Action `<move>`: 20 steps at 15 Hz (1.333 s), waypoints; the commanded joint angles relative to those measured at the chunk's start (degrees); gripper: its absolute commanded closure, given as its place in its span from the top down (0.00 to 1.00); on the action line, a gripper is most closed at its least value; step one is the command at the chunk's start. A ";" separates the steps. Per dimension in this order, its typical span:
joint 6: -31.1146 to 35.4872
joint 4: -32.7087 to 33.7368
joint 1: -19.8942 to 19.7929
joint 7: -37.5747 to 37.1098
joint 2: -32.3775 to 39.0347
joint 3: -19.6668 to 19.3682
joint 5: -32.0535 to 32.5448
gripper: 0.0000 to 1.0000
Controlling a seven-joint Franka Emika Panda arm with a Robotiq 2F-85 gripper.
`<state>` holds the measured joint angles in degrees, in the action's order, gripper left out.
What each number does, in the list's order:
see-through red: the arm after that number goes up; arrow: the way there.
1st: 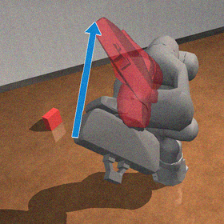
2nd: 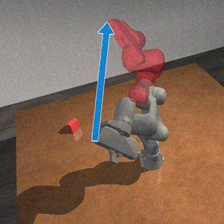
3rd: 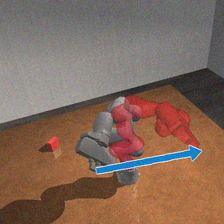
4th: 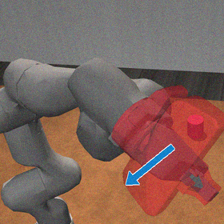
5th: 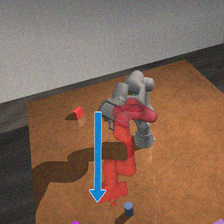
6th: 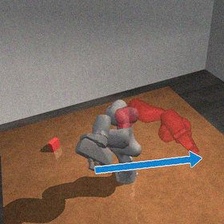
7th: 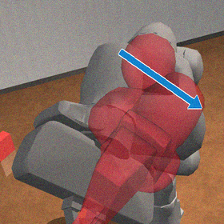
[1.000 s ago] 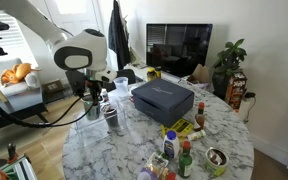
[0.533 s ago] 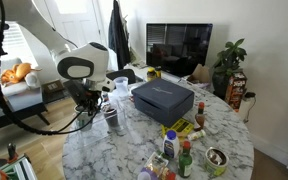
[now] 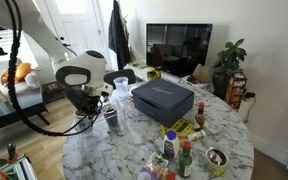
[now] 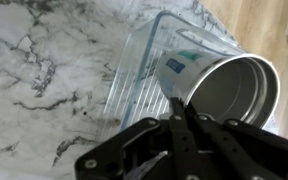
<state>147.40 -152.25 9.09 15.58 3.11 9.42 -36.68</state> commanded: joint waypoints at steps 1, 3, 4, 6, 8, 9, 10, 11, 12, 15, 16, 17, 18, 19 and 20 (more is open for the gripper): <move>3.85 -1.07 0.12 1.93 1.83 1.32 -1.29 0.07; 4.39 -1.05 -0.17 2.59 2.25 1.86 -1.62 0.32; 4.38 -1.15 -0.25 2.87 2.15 2.10 -1.78 0.34; 3.43 -2.09 -0.39 4.45 0.03 2.67 -2.62 0.48; 1.13 -3.16 -0.39 6.00 -2.38 2.86 -2.36 0.63; 0.49 -3.72 -0.28 6.58 -3.62 2.91 -2.45 0.70; -0.75 -4.58 -0.22 6.85 -5.35 2.77 -2.40 0.79; -1.81 -5.40 -0.02 6.43 -7.11 2.46 -1.77 0.85; -3.19 -6.50 0.14 6.24 -9.57 2.08 -1.68 0.92; -8.51 -8.73 1.11 6.13 -17.91 0.46 -3.84 1.00; -11.61 -4.91 0.87 3.64 -17.12 -0.44 -2.38 1.00; -13.03 -5.06 1.07 2.32 -19.81 -1.02 -2.70 1.00; -14.06 -7.45 1.44 1.01 -24.47 -1.60 -4.15 1.00; -14.90 -8.42 1.66 -0.49 -27.89 -2.13 -5.06 1.00; -15.27 -8.77 1.58 -2.44 -30.25 -2.36 -4.95 1.00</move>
<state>134.59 -156.76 9.29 17.79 -16.51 8.70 -39.77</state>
